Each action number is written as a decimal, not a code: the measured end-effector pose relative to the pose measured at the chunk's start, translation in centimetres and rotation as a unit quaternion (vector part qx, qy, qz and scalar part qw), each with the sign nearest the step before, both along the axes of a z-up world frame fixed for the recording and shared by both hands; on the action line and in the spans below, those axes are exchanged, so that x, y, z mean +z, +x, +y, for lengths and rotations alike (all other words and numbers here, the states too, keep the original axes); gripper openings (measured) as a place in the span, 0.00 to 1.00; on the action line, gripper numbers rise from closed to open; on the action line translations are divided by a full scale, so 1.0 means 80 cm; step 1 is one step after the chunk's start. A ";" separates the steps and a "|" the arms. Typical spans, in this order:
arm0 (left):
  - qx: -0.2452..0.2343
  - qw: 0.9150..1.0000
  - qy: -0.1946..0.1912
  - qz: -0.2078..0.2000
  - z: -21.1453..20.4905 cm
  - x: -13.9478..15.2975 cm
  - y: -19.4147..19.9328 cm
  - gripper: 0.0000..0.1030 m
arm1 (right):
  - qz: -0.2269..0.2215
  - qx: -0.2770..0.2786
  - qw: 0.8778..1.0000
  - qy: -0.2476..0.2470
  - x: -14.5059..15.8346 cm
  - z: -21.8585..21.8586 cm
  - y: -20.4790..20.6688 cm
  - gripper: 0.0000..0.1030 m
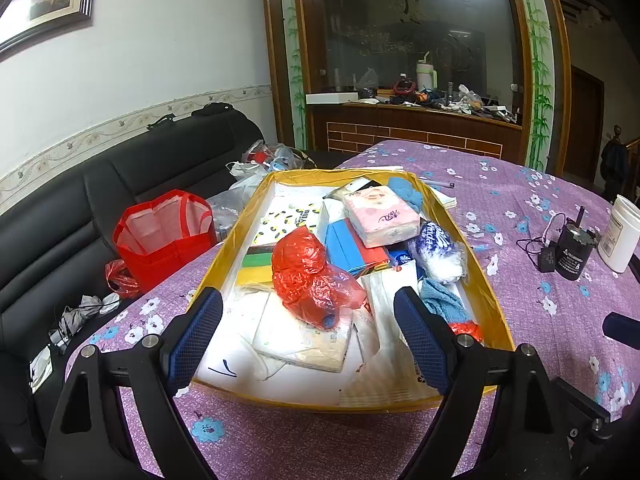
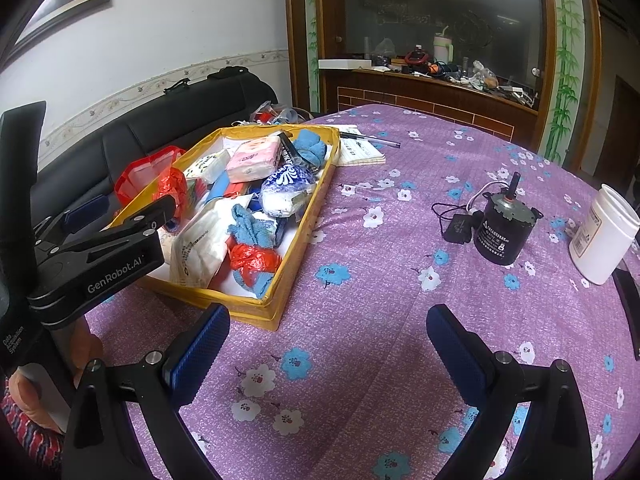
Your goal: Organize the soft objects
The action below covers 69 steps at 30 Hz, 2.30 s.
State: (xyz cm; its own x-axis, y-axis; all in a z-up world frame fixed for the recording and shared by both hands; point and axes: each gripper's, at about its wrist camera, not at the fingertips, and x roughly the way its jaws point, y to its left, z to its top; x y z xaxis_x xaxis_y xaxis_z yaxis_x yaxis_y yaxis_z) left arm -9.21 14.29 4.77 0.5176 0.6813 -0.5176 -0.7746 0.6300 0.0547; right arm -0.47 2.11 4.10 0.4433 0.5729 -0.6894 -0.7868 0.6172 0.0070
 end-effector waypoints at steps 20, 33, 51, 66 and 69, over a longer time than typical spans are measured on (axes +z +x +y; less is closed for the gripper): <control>0.003 1.000 -0.005 0.001 0.001 -0.002 -0.001 0.86 | -0.004 -0.003 1.000 0.000 0.003 -0.001 -0.001 0.97; -0.001 1.000 -0.005 0.003 0.000 -0.003 0.001 0.86 | -0.005 -0.004 1.000 -0.001 0.002 0.000 -0.001 0.97; -0.002 1.000 -0.008 0.007 0.001 -0.002 0.004 0.86 | -0.005 -0.009 1.000 -0.001 0.002 0.000 -0.001 0.97; -0.004 1.000 -0.008 0.006 0.001 -0.002 0.004 0.86 | -0.004 -0.010 1.000 -0.001 0.002 0.000 -0.001 0.97; -0.003 1.000 -0.008 0.006 0.001 -0.002 0.004 0.86 | -0.005 -0.011 1.000 -0.001 0.002 0.000 0.000 0.97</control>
State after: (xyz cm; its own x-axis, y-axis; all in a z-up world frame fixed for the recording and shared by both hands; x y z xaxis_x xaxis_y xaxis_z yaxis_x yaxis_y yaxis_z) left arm -8.88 14.38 4.63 0.5163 0.6695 -0.5341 -0.7697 0.6362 0.0534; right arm -0.51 2.09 4.25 0.4627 0.5611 -0.6863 -0.7730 0.6344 -0.0023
